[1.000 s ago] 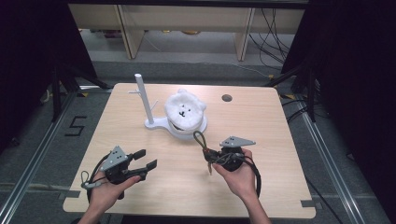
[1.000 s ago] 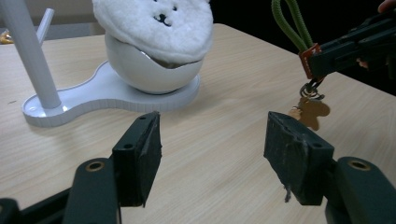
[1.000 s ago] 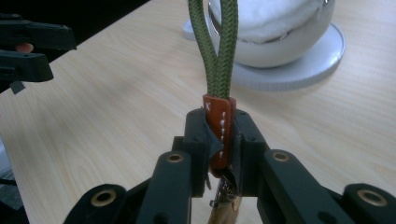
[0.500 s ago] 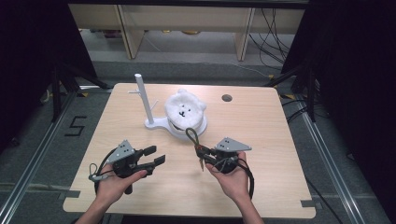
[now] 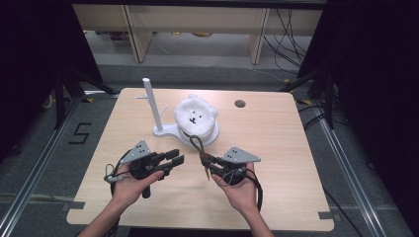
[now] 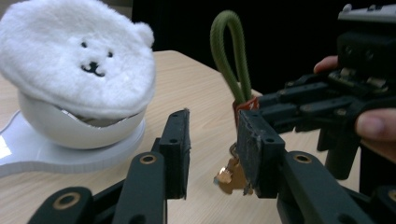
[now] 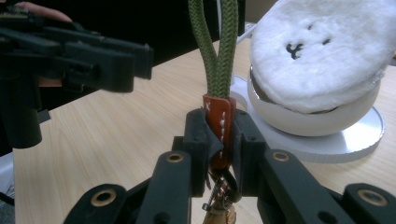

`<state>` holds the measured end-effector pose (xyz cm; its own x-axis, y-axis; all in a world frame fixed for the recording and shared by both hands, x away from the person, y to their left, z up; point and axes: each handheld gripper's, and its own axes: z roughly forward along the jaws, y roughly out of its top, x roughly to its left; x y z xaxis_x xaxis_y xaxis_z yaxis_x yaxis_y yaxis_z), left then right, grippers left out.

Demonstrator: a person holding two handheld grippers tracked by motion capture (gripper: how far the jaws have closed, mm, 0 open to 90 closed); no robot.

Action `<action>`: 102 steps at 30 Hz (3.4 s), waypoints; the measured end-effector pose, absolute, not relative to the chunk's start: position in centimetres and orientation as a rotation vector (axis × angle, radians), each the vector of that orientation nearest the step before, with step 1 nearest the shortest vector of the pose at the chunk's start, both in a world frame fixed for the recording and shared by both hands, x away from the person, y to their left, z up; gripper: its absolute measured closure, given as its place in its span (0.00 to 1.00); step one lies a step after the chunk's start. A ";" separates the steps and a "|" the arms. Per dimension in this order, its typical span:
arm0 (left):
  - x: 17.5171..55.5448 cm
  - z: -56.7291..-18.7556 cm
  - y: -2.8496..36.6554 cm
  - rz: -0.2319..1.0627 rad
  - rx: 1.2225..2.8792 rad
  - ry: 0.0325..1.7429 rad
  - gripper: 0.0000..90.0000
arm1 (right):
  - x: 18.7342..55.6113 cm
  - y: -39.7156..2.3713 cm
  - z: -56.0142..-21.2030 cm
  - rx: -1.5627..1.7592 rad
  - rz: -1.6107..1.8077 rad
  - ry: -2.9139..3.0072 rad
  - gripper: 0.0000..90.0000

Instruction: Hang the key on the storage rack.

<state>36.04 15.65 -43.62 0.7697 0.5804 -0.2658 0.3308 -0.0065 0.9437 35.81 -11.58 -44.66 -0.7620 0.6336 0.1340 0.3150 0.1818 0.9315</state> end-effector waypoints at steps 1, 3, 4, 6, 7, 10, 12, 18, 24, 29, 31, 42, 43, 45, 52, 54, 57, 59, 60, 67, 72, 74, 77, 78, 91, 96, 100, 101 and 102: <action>36.4 -43.5 15.5 0.215 1.602 0.734 0.73 | 35.8 -11.4 -44.6 0.902 1.604 2.182 0.88; 36.6 -43.4 15.4 0.204 1.602 0.748 0.73 | 35.8 -11.3 -44.6 0.896 1.609 2.180 0.88; 36.6 -43.4 15.4 0.204 1.602 0.748 0.74 | 35.8 -11.3 -44.6 0.896 1.609 2.180 0.88; 36.8 -43.4 15.2 0.188 1.599 0.751 0.74 | 35.8 -11.2 -44.6 0.882 1.615 2.168 0.88; 36.9 -43.3 15.2 0.183 1.601 0.752 0.74 | 35.7 -11.0 -44.6 0.903 1.626 2.178 0.88; 37.1 -43.2 14.9 0.160 1.582 0.753 0.76 | 35.7 -10.8 -44.6 0.894 1.624 2.175 0.88; 37.2 -43.2 14.7 0.152 1.573 0.750 0.77 | 35.8 -10.7 -44.6 0.877 1.634 2.180 0.88; 37.4 -43.1 14.4 0.139 1.554 0.747 0.79 | 35.7 -10.5 -44.6 0.883 1.641 2.177 0.88; 37.6 -43.2 14.3 0.114 1.529 0.762 0.81 | 35.5 -10.3 -44.6 0.894 1.621 2.182 0.88; 37.7 -43.2 14.4 0.096 1.525 0.771 0.85 | 35.5 -10.0 -44.7 0.865 1.644 2.186 0.88; 37.8 -43.2 14.5 0.084 1.517 0.774 0.87 | 35.4 -9.8 -44.6 0.884 1.652 2.186 0.88; 37.9 -43.1 14.5 0.073 1.505 0.778 0.86 | 35.4 -9.7 -44.6 0.877 1.636 2.189 0.88; 38.0 -43.1 14.5 0.069 1.502 0.780 0.85 | 35.4 -9.6 -44.7 0.869 1.654 2.191 0.88; 38.0 -43.2 14.5 0.068 1.502 0.781 0.85 | 35.5 -9.5 -44.7 0.851 1.651 2.195 0.88; 37.8 -43.1 14.5 0.070 1.511 0.768 0.91 | 35.4 -9.2 -44.8 0.845 1.636 2.211 0.88; 37.8 -43.0 14.5 0.071 1.517 0.770 0.92 | 35.4 -9.1 -44.9 0.850 1.642 2.213 0.88; 37.6 -42.8 14.5 0.085 1.526 0.764 0.93 | 35.3 -9.0 -44.8 0.856 1.643 2.217 0.88; 37.6 -42.8 14.5 0.089 1.529 0.759 0.93 | 35.3 -9.0 -44.8 0.849 1.645 2.217 0.88; 37.5 -42.7 14.5 0.094 1.532 0.756 0.93 | 35.3 -9.0 -44.8 0.849 1.645 2.217 0.88; 37.3 -42.6 14.4 0.138 1.552 0.736 0.93 | 35.3 -8.8 -44.8 0.859 1.629 2.222 0.83; 37.3 -42.3 14.9 0.200 1.563 0.739 0.93 | 35.4 -8.8 -44.8 0.867 1.612 2.227 0.74; 37.3 -42.1 15.1 0.233 1.573 0.743 0.93 | 35.3 -8.9 -44.8 0.895 1.592 2.217 0.72; 37.3 -41.9 15.4 0.287 1.590 0.748 0.93 | 35.3 -9.2 -44.7 0.898 1.573 2.219 0.71; 37.3 -41.9 15.6 0.309 1.595 0.749 0.93 | 35.2 -9.1 -44.7 0.904 1.592 2.219 0.71; 38.3 -41.6 19.2 0.444 1.591 0.827 0.93 | 34.9 -11.0 -44.8 0.952 1.569 2.192 0.71; 38.7 -41.6 20.6 0.478 1.585 0.868 0.93 | 35.0 -11.7 -44.8 0.945 1.552 2.176 0.70; 39.2 -41.6 21.6 0.505 1.577 0.891 0.93 | 35.0 -12.0 -44.9 0.940 1.541 2.173 0.70; 39.3 -41.5 21.9 0.514 1.578 0.893 0.93 | 34.9 -12.1 -44.9 0.954 1.546 2.171 0.70; 39.5 -41.5 22.1 0.519 1.576 0.898 0.93 | 34.9 -12.1 -45.0 0.942 1.549 2.168 0.70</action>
